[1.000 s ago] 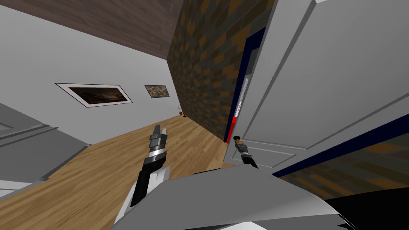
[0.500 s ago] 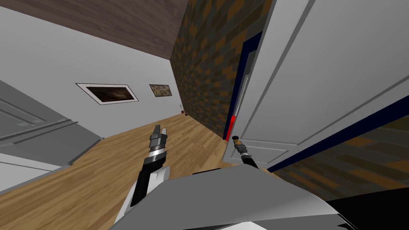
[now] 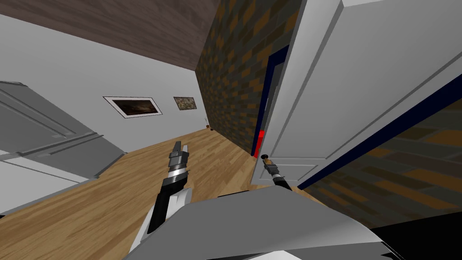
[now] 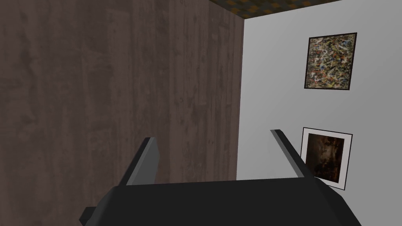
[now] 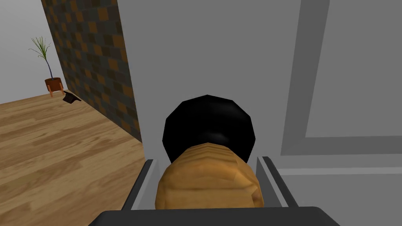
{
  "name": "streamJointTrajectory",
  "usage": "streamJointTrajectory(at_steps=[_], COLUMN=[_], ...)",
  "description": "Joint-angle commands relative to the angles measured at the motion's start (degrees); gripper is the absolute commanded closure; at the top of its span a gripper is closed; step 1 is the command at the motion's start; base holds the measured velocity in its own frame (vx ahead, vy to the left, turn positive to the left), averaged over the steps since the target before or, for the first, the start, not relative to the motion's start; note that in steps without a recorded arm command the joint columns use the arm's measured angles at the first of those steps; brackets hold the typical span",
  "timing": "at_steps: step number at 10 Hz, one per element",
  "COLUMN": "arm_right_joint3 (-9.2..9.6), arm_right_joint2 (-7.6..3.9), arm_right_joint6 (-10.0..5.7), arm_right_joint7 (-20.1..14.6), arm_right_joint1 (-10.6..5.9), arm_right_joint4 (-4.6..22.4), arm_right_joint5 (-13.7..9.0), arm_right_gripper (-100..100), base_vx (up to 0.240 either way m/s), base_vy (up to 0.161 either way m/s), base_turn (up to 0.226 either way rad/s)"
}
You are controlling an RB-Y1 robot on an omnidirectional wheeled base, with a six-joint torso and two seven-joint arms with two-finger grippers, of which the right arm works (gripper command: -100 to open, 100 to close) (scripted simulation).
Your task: Pull the door open
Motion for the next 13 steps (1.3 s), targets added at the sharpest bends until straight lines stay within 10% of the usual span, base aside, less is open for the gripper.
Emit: streamJointTrajectory(at_steps=[1,13], arm_right_joint3=[0.95,7.15], arm_right_joint2=[-0.74,-5.44], arm_right_joint6=[-1.04,-8.5], arm_right_joint7=[-1.0,-7.0], arm_right_joint1=[0.54,4.35], arm_right_joint4=[-0.1,0.2], arm_right_joint5=[0.5,3.9], arm_right_gripper=[100,100], base_vx=[-0.181,-0.179], base_vy=[-0.034,-0.045], base_turn=[0.087,0.085])
